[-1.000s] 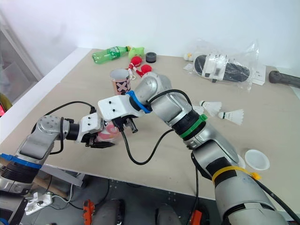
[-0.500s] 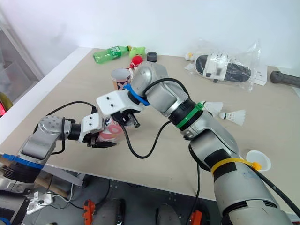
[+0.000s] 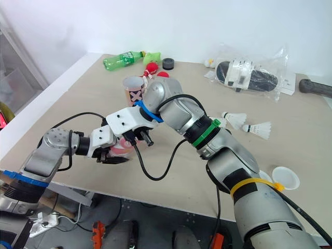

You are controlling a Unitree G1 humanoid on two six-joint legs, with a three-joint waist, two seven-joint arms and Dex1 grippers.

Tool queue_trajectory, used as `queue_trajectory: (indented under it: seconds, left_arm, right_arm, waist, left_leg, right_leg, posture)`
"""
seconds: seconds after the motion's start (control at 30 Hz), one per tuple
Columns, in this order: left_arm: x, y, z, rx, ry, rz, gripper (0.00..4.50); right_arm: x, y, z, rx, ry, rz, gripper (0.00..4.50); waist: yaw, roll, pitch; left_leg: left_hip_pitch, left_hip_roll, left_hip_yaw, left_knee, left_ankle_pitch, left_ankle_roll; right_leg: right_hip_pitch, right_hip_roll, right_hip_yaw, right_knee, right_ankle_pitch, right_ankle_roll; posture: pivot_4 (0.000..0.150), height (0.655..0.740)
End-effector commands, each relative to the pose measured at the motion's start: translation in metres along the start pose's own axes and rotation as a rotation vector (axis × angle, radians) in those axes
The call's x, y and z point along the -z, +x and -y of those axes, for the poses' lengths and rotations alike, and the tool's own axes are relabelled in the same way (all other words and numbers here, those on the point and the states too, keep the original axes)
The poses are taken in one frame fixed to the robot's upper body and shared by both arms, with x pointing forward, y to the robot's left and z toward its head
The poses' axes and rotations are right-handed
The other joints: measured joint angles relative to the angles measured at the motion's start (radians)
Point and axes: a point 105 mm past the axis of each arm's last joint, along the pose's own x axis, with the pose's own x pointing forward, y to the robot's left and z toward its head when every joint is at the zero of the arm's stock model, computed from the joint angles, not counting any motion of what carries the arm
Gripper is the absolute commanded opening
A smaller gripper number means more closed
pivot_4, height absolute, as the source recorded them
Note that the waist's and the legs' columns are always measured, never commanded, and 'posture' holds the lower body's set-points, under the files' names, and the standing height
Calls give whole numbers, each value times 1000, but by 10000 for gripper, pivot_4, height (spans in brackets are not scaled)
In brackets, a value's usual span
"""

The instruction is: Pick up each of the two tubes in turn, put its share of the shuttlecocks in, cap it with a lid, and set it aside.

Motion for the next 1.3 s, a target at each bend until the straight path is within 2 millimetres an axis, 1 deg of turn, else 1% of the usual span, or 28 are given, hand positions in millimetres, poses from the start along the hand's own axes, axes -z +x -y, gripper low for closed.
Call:
queue_trajectory:
  seconds: [0.03, 0.17, 0.33, 0.47, 0.53, 0.6, 0.67, 0.7, 0.73, 0.77, 0.83, 0.87, 0.9, 0.93, 1.0, 1.1, 1.17, 1.23, 1.3]
  left_arm:
    - [8, 17, 15, 69, -36, -14, 30117]
    - [8, 16, 16, 65, -38, -11, 30117]
    - [5, 18, 16, 61, -39, 1, 30117]
    - [-2, 18, 14, 47, -49, 41, 30117]
    - [-12, 18, 12, 25, -54, 97, 30117]
    - [-21, 18, 9, 2, -54, 145, 30117]
    - [-32, 19, 7, -20, -47, 196, 30117]
    - [-38, 19, 6, -24, -50, 228, 30117]
    - [-45, 20, 6, -25, -51, 259, 30117]
    - [-50, 20, 6, -28, -49, 283, 30117]
    - [-60, 23, 4, -42, -44, 335, 30117]
    - [-67, 24, 2, -58, -33, 374, 30117]
    - [-78, 29, 1, -75, -24, 435, 30117]
    - [-87, 34, 3, -79, -24, 485, 30117]
    - [-97, 45, 8, -76, -38, 543, 30117]
    - [-102, 57, 11, -86, -59, 595, 30117]
    - [-103, 65, 14, -98, -69, 617, 30117]
    - [-97, 75, 15, -120, -72, 611, 30117]
    - [-85, 86, 14, -151, -103, 612, 30117]
  right_arm:
    - [-11, -36, -1, 39, -16, 71, 638]
    - [-12, -64, -3, 102, 5, 118, 638]
    - [-11, -93, -1, 193, 34, 148, 638]
    - [-11, -125, -9, 290, 31, 235, 638]
    - [11, -143, -26, 323, 92, 207, 638]
    - [35, -156, -43, 343, 174, 136, 638]
    - [62, -166, -61, 353, 264, 34, 6433]
    - [77, -171, -71, 351, 313, -26, 8353]
    - [92, -176, -84, 346, 357, -92, 13800]
    - [102, -180, -93, 341, 388, -142, 18665]
    - [119, -185, -112, 324, 447, -215, 26349]
    - [127, -187, -120, 313, 472, -251, 31904]
    - [136, -186, -134, 281, 503, -299, 36980]
    - [143, -183, -146, 242, 529, -334, 40167]
    - [154, -177, -168, 167, 563, -391, 44434]
    - [163, -174, -187, 107, 597, -433, 44434]
    - [171, -174, -198, 76, 616, -469, 44434]
    - [178, -174, -208, 45, 630, -508, 44434]
    - [184, -170, -219, 8, 645, -537, 44434]
  waist:
    - [1, 0, 0]
    - [2, 0, 1]
    - [2, 0, 1]
    - [2, -1, 1]
    - [5, -2, 2]
    - [9, -5, 4]
    - [9, -7, 5]
    - [6, -6, 7]
    - [3, -5, 8]
    - [2, -5, 10]
    - [-1, -4, 16]
    - [-2, -4, 18]
    - [-2, -2, 19]
    - [-2, -1, 20]
    - [-3, 0, 21]
    - [-12, 4, 23]
    - [-14, 4, 23]
    - [-14, 5, 23]
    - [-13, 5, 23]
  left_leg:
    - [-1, 0, 0, 0, 0, 0]
    - [-3, -3, 1, 0, 0, 0]
    - [-4, -3, 0, 0, 0, 0]
    - [-4, -5, 0, 0, 0, 0]
    - [-5, -6, 0, 0, 0, 0]
    - [-7, -7, 0, 0, 0, 0]
    - [-11, -7, 1, 1, 0, 1]
    - [-18, -7, 2, 1, 0, 1]
    - [-19, -7, 2, 1, 0, 1]
    - [-21, -7, 2, 1, 0, 1]
    - [-21, -6, 1, 1, -1, 3]
    - [-22, -5, 1, 0, -2, 3]
    - [-22, -4, 0, 0, -3, 4]
    - [-22, -4, 0, 0, -3, 4]
    - [-22, -4, 0, 0, -3, 5]
    - [-21, -4, 1, 1, -3, 4]
    - [-20, -4, 1, 1, -3, 4]
    - [-19, -4, 0, 2, -3, 4]
    - [-17, -4, 0, 3, -3, 3]
  right_leg:
    - [0, 0, 0, 0, 0, 0]
    - [0, -3, 0, 0, -2, 2]
    - [-1, -3, -1, 0, -3, 2]
    - [-1, -7, -1, 0, -3, 3]
    - [1, -9, -3, -1, -5, 5]
    - [0, -10, -4, -2, -5, 6]
    - [-1, -12, -6, -3, -6, 6]
    - [-3, -13, -6, -3, -5, 8]
    - [-6, -12, -6, -3, -2, 12]
    - [-7, -12, -6, -3, -2, 13]
    - [-8, -8, -5, -3, -3, 13]
    - [-8, -7, -5, -3, -4, 12]
    - [-8, -5, -5, -3, -4, 11]
    - [-8, -5, -5, -3, -4, 11]
    - [-8, -5, -5, -3, -5, 11]
    - [-8, -4, -3, -3, -5, 11]
    - [-8, -4, -2, 0, -5, 11]
    - [-7, -3, -3, 0, -5, 12]
    - [-4, -4, -3, 0, -4, 13]
  posture:
    - [1500, 7400]
    - [1500, 7400]
    - [1500, 7400]
    - [1500, 7400]
    - [1500, 7400]
    - [1500, 7400]
    - [1500, 7400]
    - [1500, 7400]
    - [1500, 7400]
    - [1500, 7400]
    - [1500, 7400]
    - [1500, 7400]
    - [1500, 7400]
    - [1500, 7400]
    - [1500, 7400]
    - [1500, 7400]
    - [1500, 7400]
    - [1500, 7400]
    - [1500, 7400]
